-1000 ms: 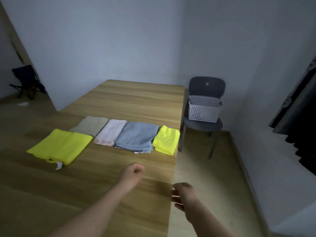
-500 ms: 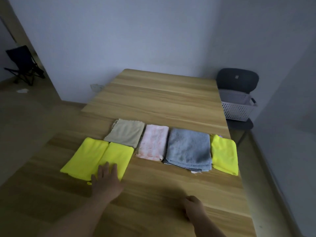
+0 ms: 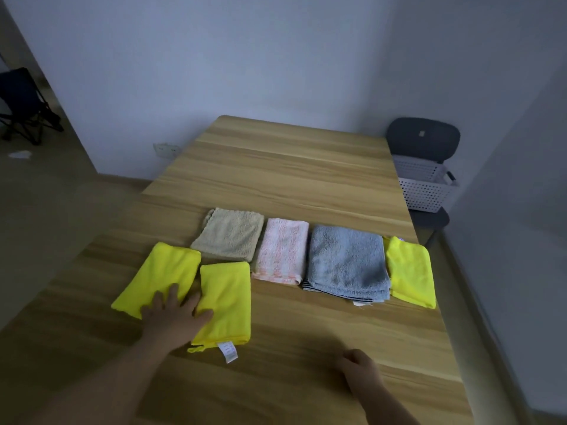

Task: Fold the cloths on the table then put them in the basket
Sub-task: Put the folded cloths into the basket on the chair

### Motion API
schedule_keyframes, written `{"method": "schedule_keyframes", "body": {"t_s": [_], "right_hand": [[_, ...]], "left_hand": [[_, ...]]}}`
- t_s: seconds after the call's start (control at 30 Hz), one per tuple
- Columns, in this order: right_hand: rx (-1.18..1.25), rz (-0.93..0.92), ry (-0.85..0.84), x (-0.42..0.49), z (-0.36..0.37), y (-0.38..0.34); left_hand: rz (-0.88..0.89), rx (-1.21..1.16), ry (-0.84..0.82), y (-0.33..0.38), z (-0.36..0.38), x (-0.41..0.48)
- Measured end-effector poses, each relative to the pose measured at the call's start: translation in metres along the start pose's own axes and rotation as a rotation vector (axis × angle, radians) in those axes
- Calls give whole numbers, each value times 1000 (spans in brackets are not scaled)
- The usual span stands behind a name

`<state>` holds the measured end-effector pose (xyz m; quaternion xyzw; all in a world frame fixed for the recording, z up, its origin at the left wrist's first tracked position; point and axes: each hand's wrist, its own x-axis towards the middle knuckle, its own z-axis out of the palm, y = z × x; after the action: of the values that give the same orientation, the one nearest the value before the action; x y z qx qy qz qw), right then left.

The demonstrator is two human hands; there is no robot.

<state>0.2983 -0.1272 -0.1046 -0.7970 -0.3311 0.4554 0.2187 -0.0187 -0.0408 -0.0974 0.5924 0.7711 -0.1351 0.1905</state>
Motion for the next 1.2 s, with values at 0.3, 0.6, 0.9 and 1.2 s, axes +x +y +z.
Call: {"method": "schedule_keyframes", "body": {"t_s": [0.3,0.6,0.9,1.2], "right_hand": [[-92,-3,3,-5,15,-8],[-404,-332,-3,-24,44,-36],[-875,-465,185,-40,42,-33],[-152,-75,-13,-21,21,-20]], "left_hand": [[135,61,119,52,35,-64],[59,-111,120,13,15,-50],[392,-336,191,31,41,-67],[-176,-701,16,77,37,-73]]}}
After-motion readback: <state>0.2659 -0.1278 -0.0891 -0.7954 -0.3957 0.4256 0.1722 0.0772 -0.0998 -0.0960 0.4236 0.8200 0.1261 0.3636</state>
